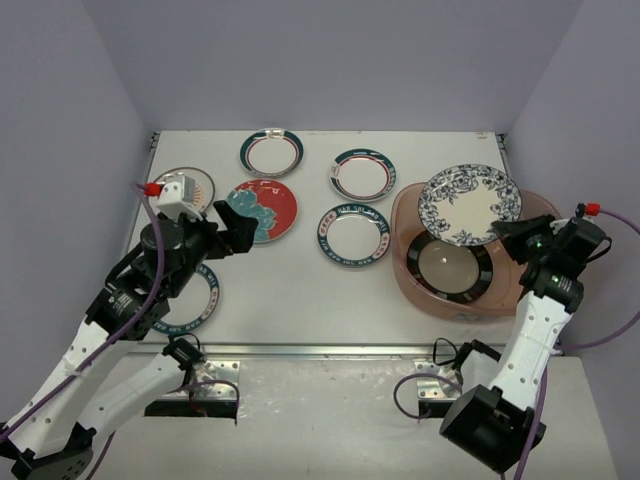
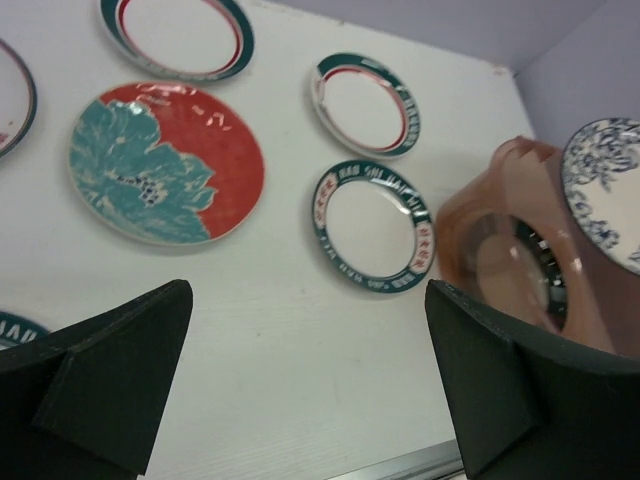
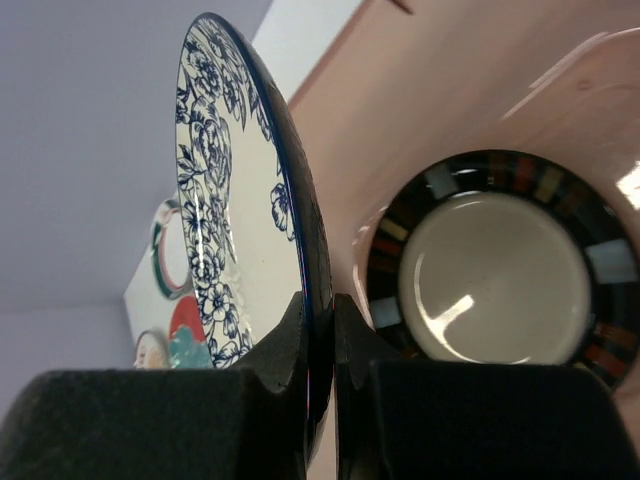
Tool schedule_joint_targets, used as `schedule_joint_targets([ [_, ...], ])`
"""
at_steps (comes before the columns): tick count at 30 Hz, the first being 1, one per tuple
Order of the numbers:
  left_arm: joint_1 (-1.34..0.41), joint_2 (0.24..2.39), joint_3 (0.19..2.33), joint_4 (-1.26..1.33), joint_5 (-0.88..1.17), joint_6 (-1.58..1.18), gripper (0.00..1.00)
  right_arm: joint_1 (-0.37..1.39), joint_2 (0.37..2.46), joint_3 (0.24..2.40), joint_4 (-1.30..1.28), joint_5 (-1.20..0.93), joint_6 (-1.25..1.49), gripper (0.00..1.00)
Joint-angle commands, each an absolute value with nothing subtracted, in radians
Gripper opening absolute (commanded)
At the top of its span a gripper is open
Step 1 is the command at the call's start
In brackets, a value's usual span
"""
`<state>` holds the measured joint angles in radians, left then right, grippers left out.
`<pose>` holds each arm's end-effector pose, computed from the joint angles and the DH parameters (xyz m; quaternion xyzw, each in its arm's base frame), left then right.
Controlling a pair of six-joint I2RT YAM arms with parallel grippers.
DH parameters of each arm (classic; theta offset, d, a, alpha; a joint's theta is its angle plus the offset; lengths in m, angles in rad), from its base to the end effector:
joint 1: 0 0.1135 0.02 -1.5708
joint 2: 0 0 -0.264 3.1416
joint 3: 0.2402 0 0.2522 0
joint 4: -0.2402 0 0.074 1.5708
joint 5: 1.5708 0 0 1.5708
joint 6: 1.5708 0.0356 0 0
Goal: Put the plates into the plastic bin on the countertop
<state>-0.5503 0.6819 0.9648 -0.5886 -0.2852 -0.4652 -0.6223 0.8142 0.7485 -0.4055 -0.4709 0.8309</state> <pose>0.1217 -0.0629 0.3733 -0.0500 0.8012 -0.1844 0.5671 0.1568 -0.0926 0.3013 0.4597 0.7007 0.2507 0.4846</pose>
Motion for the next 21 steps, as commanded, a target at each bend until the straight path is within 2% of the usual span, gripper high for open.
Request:
schedule_joint_targets([
  [1, -0.533, 0.667, 0.828, -0.512, -0.295, -0.382, 1.00, -0.626, 0.728, 0.618, -0.259, -0.318, 0.826, 0.00],
  [4, -0.512, 0.724, 0.838, -0.532, -0.237, -0.367, 1.00, -0.623, 0.718, 0.523, -0.156, -0.313, 0.840, 0.00],
  [10, -0.512, 0.742, 0.827, -0.528, -0.202, -0.363, 1.00, -0.600, 0.907, 0.473, -0.126, -0.375, 0.709, 0.00],
  [15, -0.511, 0.720, 0.818, -0.518, -0.198, -0.364, 1.00, -0.597, 0.983, 0.460, -0.108, -0.409, 0.650, 0.01],
  [16, -0.512, 0.722, 0.818, -0.518, -0.198, -0.364, 1.00, -0.595, 0.991, 0.462, -0.107, -0.417, 0.650, 0.04],
  [18, -0.511, 0.728, 0.819, -0.522, -0.200, -0.365, 1.00, -0.587, 1.003, 0.476, -0.118, -0.414, 0.647, 0.18],
  [19, -0.511, 0.729, 0.819, -0.522, -0.202, -0.366, 1.00, -0.584, 1.006, 0.482, -0.130, -0.411, 0.642, 0.19],
  [20, -0.511, 0.730, 0.819, -0.522, -0.203, -0.367, 1.00, -0.583, 1.001, 0.484, -0.139, -0.405, 0.639, 0.26],
  [21, -0.511, 0.731, 0.818, -0.522, -0.203, -0.367, 1.00, -0.583, 0.990, 0.489, -0.151, -0.393, 0.637, 0.39],
])
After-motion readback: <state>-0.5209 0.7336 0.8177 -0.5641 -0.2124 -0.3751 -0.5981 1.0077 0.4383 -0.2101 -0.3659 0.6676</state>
